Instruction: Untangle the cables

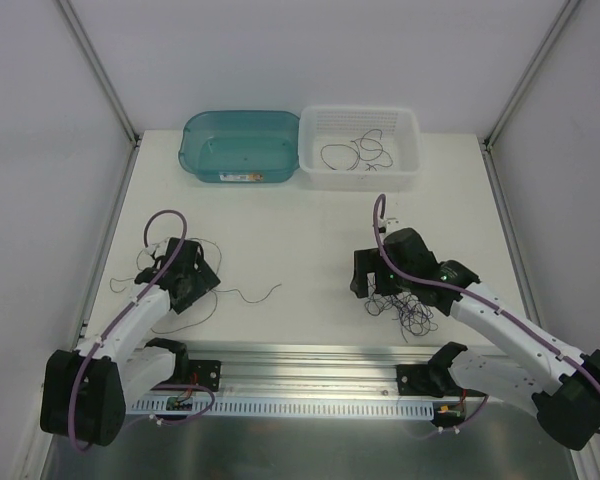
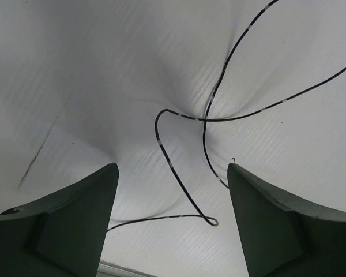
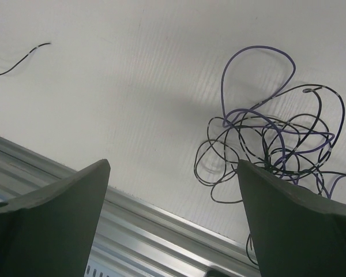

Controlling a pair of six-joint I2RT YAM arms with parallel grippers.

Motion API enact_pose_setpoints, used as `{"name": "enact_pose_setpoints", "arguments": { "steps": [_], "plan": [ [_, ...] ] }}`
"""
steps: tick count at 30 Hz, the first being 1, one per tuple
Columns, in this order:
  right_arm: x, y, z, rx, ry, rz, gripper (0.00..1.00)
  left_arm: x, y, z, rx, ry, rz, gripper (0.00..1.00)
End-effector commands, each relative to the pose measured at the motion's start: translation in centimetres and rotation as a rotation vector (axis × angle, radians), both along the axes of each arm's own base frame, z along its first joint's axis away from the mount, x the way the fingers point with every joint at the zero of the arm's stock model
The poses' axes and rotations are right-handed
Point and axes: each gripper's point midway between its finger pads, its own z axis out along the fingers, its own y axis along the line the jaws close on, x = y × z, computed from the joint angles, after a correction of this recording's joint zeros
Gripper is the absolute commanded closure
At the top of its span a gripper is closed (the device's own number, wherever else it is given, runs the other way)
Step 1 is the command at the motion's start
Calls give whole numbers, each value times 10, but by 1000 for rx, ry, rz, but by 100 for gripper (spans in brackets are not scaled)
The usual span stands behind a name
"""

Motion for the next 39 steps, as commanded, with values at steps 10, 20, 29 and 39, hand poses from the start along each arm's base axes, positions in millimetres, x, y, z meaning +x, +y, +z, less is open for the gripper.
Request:
{"name": "enact_pose_setpoints", "arguments": {
  "steps": [10,20,29,39],
  "plan": [
    [4,7,13,34,-57,2,3,29,-1,-12,16,6,42,43],
    [5,8,11,25,-56,4,4,28,6,-27,71,88,45,78],
    [4,8,7,12,-50,13,4,44,2,-13,72,54,-18,100],
    [5,3,8,-1,-64,2,4,90,-10,116,53,-275,-133,100]
  ]
}}
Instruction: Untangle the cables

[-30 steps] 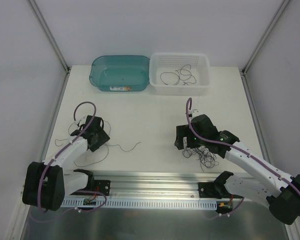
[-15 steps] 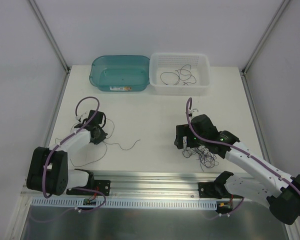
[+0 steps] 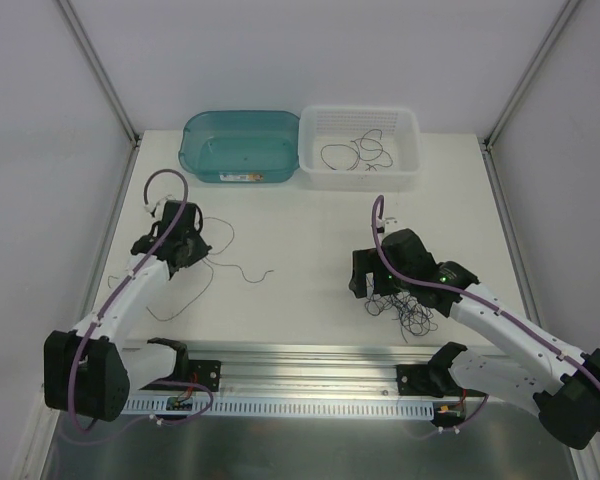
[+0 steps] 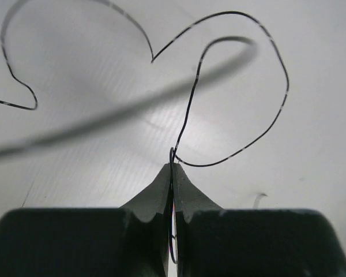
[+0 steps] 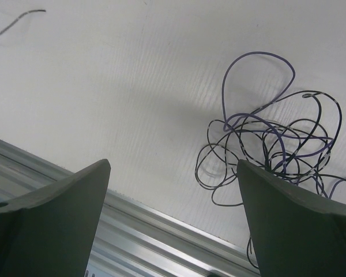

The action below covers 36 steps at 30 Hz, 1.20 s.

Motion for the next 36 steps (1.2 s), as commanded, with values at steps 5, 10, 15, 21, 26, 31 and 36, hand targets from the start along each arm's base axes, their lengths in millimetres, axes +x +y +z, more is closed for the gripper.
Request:
{"name": "enact_pose_setpoints", "arguments": {
  "steps": [5,10,15,21,26,31,36],
  "plan": [
    [3,-2,7,2,-39,-4,4,40,-16,131,-13,-264,-140,100],
    [3,-5,8,-4,-44,-11,4,75,-32,216,-42,-416,-211,100],
    [1,-7,7,-9,-43,-14,4,116,-47,290,-67,-553,-257,100],
    [1,-10,7,-14,-47,-25,4,155,-60,369,-84,-721,-294,100],
    [1,-10,7,-16,-44,-31,4,198,-68,414,-72,-840,-309,100],
    [0,-11,1,-26,-30,-40,4,250,-70,403,-24,-870,-296,100],
    [-2,-11,-9,-45,4,-39,4,307,-76,363,55,-907,-327,100]
  ]
}}
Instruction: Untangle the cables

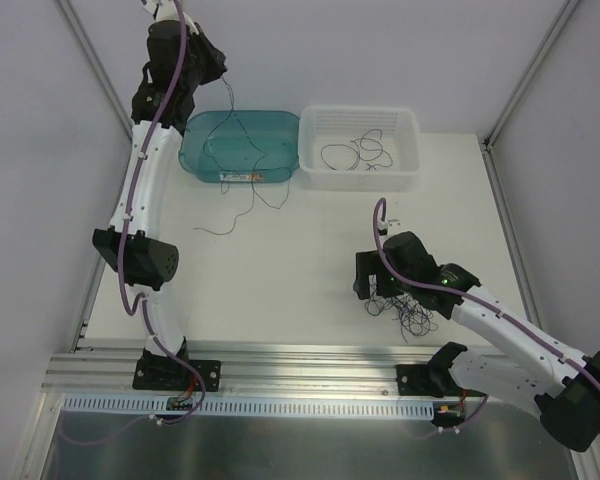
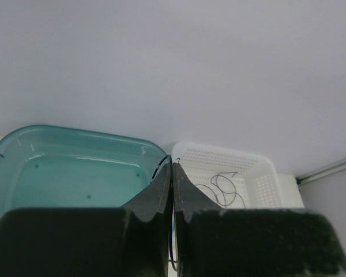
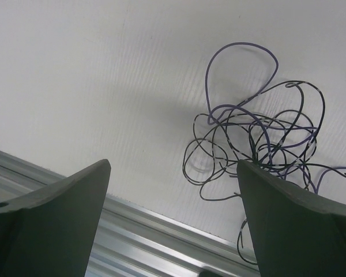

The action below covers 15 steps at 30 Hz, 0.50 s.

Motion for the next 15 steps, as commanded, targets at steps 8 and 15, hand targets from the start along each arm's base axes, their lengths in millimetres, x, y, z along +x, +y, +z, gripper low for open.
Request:
{"name": "enact_pose_setpoints", "arguments": {
  "steps": [8,15],
  "plan": [
    [-2,3,-17,-35,58,7,4,87,6,-108,168,44,4,47],
    [-1,6,-17,-29,58,16,5,42,14,-112,209,99,-8,3]
  ]
}}
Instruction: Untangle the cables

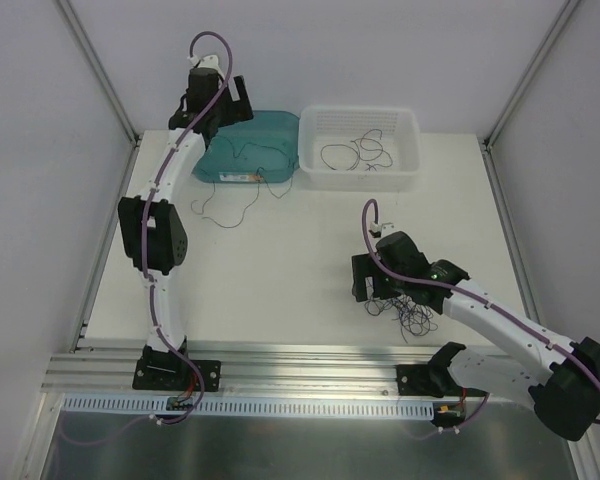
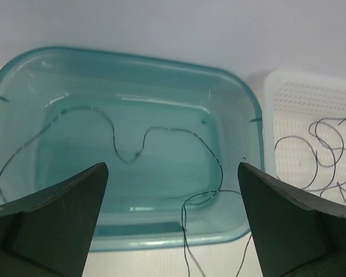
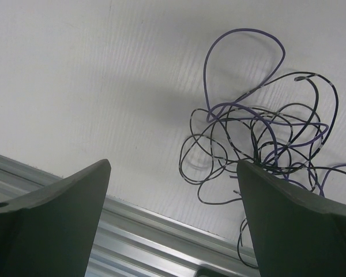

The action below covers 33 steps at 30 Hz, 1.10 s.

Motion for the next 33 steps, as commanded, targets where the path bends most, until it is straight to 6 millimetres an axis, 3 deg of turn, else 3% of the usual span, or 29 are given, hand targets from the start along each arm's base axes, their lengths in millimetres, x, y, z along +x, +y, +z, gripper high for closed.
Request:
{"name": "enact_pose_setpoints", "arguments": {
  "steps": [1,2,3,4,5,7,8,10,11,14,16,18,24,33],
  "plan": [
    [1,6,5,29,-11,11,4,-43,12,105,1,-200,-10,1],
    [0,6,5,32,-9,9,5,-50,12,84,9,-151,-17,1],
    [0,7,8,42,-17,9,4,-59,10,79,3,-136,-34,1],
    [-1,6,8,43,-18,11,4,-72,11,89,0,-149,-38,1],
    [-1,6,7,44,-19,7,5,-83,6,64,-6,-92,-71,1],
    [-2,5,10,54,-24,3,4,-104,-1,58,-29,-68,-113,2],
    [-2,5,9,55,-25,5,4,-115,-3,29,-20,-4,-128,3],
    [-4,5,10,66,-24,2,5,-131,-8,13,11,24,-142,3],
    [-4,6,10,68,-27,4,5,-141,-8,-16,53,78,-159,3],
    [-5,6,9,78,-24,3,4,-154,-15,-58,187,119,-224,4],
    [-7,6,8,82,-19,7,5,-151,-23,-73,255,98,-246,7],
    [-8,6,8,84,-21,6,4,-154,-23,-101,296,122,-275,10],
    [-8,4,8,80,-29,4,5,-142,-28,-146,333,117,-300,22],
    [-6,3,7,64,-31,10,5,-104,-38,-148,365,121,-284,40]
  ]
}}
